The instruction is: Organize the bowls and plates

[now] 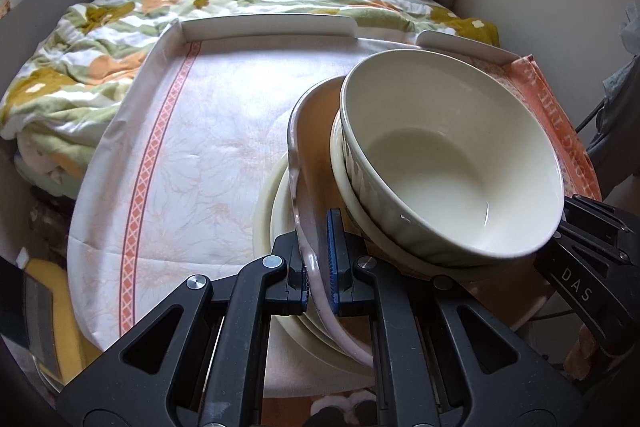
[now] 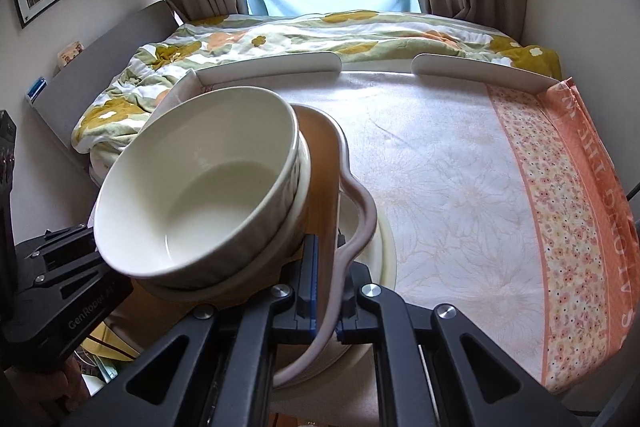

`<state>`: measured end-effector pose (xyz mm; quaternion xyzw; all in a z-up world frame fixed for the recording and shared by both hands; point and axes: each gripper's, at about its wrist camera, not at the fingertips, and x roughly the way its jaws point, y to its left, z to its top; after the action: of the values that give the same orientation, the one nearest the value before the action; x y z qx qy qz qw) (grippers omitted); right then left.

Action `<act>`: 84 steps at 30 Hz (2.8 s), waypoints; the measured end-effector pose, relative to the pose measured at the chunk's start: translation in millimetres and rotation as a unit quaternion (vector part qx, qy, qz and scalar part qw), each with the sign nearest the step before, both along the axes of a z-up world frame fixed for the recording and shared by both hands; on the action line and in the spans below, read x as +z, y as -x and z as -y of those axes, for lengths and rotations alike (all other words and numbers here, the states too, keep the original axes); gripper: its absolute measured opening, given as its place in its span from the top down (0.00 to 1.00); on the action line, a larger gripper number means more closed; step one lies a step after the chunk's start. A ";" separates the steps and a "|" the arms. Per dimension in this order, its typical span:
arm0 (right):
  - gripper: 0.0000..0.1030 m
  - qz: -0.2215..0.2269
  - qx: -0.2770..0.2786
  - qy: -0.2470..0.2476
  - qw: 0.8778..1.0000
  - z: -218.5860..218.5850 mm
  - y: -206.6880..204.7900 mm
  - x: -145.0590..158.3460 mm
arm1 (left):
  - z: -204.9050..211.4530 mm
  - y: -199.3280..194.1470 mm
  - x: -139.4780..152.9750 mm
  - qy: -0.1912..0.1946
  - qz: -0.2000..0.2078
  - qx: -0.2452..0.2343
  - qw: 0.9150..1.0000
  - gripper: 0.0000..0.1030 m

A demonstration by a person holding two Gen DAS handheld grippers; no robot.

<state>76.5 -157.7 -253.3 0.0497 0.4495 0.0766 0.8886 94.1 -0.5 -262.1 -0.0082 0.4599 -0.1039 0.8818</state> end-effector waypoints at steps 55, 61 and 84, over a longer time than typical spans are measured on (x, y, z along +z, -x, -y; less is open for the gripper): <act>0.21 0.128 -0.061 0.017 0.990 33.7 87.3 123.7 | -10.7 102.6 148.2 -0.010 0.166 0.041 0.985 0.32; 0.10 0.184 -0.076 0.052 0.979 48.9 114.9 201.5 | 1.7 132.8 235.2 -0.021 0.253 0.049 0.966 0.00; 0.09 0.260 -0.116 0.068 0.956 73.6 158.0 259.3 | 23.0 166.1 279.1 -0.019 0.314 0.042 0.948 0.00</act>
<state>-81.5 -231.3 6.0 0.0194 0.1983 -0.0476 0.9788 -71.9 -23.5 16.9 0.0227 0.1613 -0.0555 0.9851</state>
